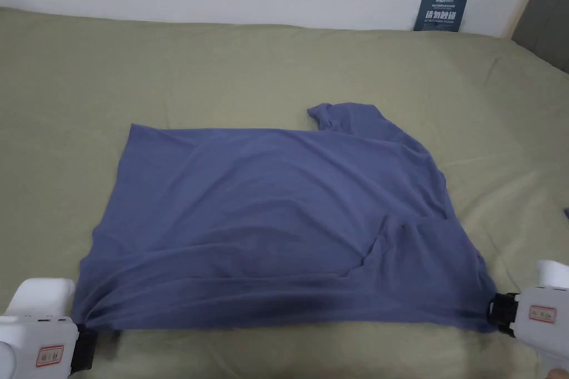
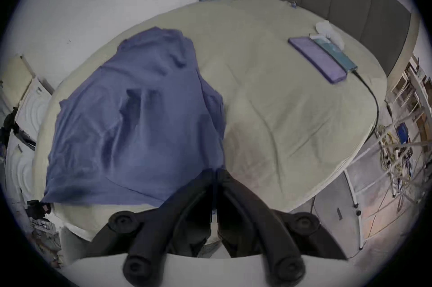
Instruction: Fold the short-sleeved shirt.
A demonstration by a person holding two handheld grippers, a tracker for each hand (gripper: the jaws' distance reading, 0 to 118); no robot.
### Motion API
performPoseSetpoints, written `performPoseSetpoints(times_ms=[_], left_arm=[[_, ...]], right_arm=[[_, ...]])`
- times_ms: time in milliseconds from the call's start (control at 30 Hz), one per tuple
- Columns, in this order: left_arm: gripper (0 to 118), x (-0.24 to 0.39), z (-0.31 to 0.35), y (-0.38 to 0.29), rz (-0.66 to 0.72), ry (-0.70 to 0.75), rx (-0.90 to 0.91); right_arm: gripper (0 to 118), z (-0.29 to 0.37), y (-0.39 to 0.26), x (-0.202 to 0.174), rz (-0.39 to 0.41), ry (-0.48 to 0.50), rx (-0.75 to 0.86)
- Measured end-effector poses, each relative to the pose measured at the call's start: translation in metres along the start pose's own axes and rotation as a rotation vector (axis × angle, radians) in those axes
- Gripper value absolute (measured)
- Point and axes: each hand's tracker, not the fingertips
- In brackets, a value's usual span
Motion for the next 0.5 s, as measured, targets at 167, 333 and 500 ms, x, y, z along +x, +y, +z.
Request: performPoseSetpoints(times_ms=[167,333,500], left_arm=[[6,0.003,0.029,0.008,0.031,-0.018,0.044],[6,0.002,0.044,0.055,0.068,-0.015,0.105],[6,0.004,0.019,0.126,0.054,0.035,0.126]], right_arm=[[2,0.034,0.022,-0.005,-0.042,0.061,0.084],[2,0.036,0.071,-0.014,-0.029,0.079,0.154],[2,-0.003,0.127,-0.033,0.021,0.061,0.122]])
